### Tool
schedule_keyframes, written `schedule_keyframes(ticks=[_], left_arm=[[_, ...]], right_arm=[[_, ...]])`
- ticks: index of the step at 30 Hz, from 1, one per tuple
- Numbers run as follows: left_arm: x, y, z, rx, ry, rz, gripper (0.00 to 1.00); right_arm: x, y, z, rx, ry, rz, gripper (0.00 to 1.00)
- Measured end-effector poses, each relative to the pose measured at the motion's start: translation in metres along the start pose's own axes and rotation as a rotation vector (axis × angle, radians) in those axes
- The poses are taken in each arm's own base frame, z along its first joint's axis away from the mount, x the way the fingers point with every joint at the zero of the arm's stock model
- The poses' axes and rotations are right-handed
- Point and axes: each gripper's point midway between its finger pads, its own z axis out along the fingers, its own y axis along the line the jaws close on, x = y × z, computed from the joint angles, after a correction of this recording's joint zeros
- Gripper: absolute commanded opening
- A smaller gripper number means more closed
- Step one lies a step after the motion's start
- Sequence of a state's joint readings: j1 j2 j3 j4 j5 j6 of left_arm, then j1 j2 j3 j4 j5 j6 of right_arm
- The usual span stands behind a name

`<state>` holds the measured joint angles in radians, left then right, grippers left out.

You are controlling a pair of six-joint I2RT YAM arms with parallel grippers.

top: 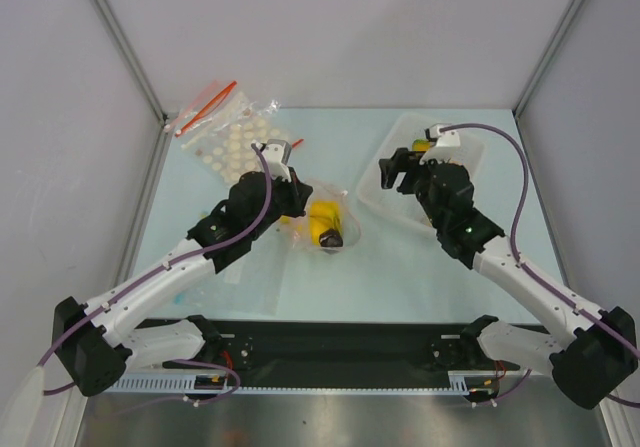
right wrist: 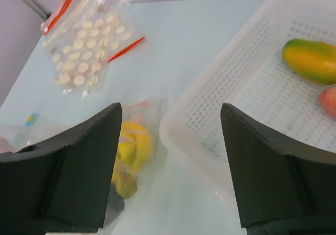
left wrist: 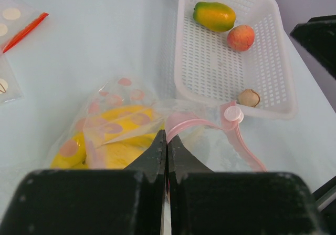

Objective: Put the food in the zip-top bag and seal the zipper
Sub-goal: Pick up the fake fruit from the bin.

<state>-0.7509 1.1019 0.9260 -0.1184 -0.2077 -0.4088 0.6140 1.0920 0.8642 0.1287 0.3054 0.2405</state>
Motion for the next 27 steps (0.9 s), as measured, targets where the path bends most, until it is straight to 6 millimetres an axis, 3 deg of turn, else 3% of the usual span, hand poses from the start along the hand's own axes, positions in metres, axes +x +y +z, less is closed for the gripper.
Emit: schedule_keyframes(ticks=[10, 15, 21, 27], left_arm=[[0.000, 0.000, 0.000, 0.001, 0.000, -0.001, 0.01], [0.000, 0.000, 0.000, 0.002, 0.000, -0.001, 0.01], [0.000, -0.001, 0.000, 0.004, 0.000, 0.000, 0.01], [0.001, -0.003, 0.000, 0.012, 0.004, 0.000, 0.01]], right_arm=[[-0.009, -0.102, 0.010, 0.199, 0.014, 0.190, 0.80], [0.023, -0.151, 0.022, 0.331, 0.116, 0.255, 0.88], [0.068, -0.176, 0.038, 0.445, 0.276, 0.281, 0.88], [0.086, -0.197, 0.053, 0.557, 0.333, 0.279, 0.88]])
